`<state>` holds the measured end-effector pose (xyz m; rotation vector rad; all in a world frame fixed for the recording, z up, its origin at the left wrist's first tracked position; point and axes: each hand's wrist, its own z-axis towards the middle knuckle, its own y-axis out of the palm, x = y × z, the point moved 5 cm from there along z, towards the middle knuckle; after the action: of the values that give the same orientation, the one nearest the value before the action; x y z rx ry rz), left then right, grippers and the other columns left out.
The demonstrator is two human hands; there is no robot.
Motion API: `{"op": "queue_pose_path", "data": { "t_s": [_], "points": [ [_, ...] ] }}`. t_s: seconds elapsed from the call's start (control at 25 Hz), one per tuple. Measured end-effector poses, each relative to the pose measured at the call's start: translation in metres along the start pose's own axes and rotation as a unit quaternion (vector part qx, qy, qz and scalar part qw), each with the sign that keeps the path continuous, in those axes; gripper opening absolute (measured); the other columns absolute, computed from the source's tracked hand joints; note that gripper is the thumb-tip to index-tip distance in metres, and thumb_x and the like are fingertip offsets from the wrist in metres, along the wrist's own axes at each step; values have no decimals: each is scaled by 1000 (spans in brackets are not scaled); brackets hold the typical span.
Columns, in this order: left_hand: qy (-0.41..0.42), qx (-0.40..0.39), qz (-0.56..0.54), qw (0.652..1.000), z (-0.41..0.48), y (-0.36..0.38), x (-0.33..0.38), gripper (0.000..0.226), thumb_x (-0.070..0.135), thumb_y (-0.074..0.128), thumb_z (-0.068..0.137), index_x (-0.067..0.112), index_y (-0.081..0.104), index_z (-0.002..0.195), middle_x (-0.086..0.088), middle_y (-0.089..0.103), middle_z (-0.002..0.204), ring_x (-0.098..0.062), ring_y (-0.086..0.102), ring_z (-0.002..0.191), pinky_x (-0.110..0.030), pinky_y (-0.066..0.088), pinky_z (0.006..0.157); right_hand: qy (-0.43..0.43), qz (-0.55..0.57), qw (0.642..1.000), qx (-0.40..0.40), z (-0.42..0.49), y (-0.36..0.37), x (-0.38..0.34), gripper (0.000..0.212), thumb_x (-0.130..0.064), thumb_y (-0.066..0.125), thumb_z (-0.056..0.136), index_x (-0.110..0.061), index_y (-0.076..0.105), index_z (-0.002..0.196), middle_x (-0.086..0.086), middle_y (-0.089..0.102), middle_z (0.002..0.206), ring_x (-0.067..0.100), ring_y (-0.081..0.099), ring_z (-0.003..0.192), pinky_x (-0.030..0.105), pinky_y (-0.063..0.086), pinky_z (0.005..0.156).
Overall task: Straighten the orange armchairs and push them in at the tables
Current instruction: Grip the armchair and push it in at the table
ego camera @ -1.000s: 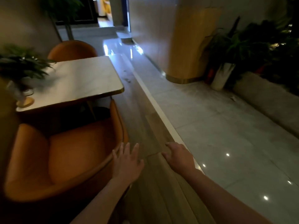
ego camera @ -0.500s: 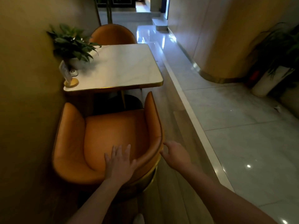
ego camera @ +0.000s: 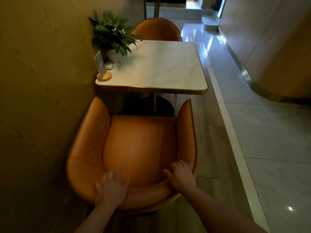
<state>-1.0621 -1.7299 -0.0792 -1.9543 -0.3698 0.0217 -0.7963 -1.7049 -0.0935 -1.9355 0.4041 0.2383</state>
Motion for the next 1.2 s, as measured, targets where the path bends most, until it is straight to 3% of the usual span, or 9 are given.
{"op": "queue_pose_path", "data": {
  "t_s": [0.08,0.2,0.4,0.56,0.68,0.88,0.96,1.04,1.2],
  "points": [
    [-13,17,-19,1000,3,3,0,61,58,37,99,30,30,152,0,30,159,-21,26,146,-54,14,120,-19,-25,999,-20,7,12,5,51,-56,38,96,-21,61,126,2,59,134,24,39,137,43,23,118],
    [-22,43,-33,998,2,0,-1,62,58,41,96,34,30,152,1,27,161,-21,20,149,-51,13,121,-41,-50,998,-14,9,10,5,38,-48,41,91,-23,70,95,-3,69,100,16,59,104,41,31,113],
    [-25,88,-77,993,9,-7,-1,61,59,50,92,38,37,148,5,27,162,-19,13,151,-46,15,121,-34,-61,998,12,10,8,2,32,-40,42,87,-23,52,61,-2,65,79,16,59,87,33,40,100],
    [-11,122,-114,986,2,-15,-2,53,51,57,90,36,50,140,6,37,157,-18,21,150,-44,21,119,-32,-59,998,-4,6,9,1,34,-39,41,88,-24,54,61,-5,65,76,14,59,85,33,29,110],
    [6,116,-131,985,-5,-18,-5,57,53,47,84,34,55,137,5,43,153,-17,30,146,-41,22,119,-42,-62,997,-1,2,8,-1,34,-38,41,87,-24,50,57,-5,61,74,14,56,83,34,33,110],
    [44,1,8,999,-12,-13,-30,67,68,24,87,38,46,143,14,42,149,-7,36,138,-48,1,122,-31,-60,997,22,2,1,0,32,-41,44,89,-25,57,65,-3,70,90,13,59,94,29,39,93],
    [47,16,14,999,-16,-17,-36,78,70,12,76,41,50,137,20,49,141,-2,40,133,-48,-1,123,-24,-50,998,32,-1,0,1,37,-41,47,89,-22,51,57,-4,66,78,12,59,88,28,39,77],
    [45,25,-2,999,-15,-19,-37,67,67,19,79,43,50,134,23,49,139,0,41,130,-46,1,123,-23,-36,998,35,-4,1,1,43,-37,50,89,-21,43,49,-8,52,63,11,56,79,26,31,68],
    [61,51,-32,996,-12,-17,-33,76,68,17,71,45,52,134,24,49,140,-1,46,128,-45,5,123,-25,-26,999,40,-7,-1,2,42,-34,49,89,-23,38,50,-9,50,68,10,53,84,25,30,73]
  ]
}}
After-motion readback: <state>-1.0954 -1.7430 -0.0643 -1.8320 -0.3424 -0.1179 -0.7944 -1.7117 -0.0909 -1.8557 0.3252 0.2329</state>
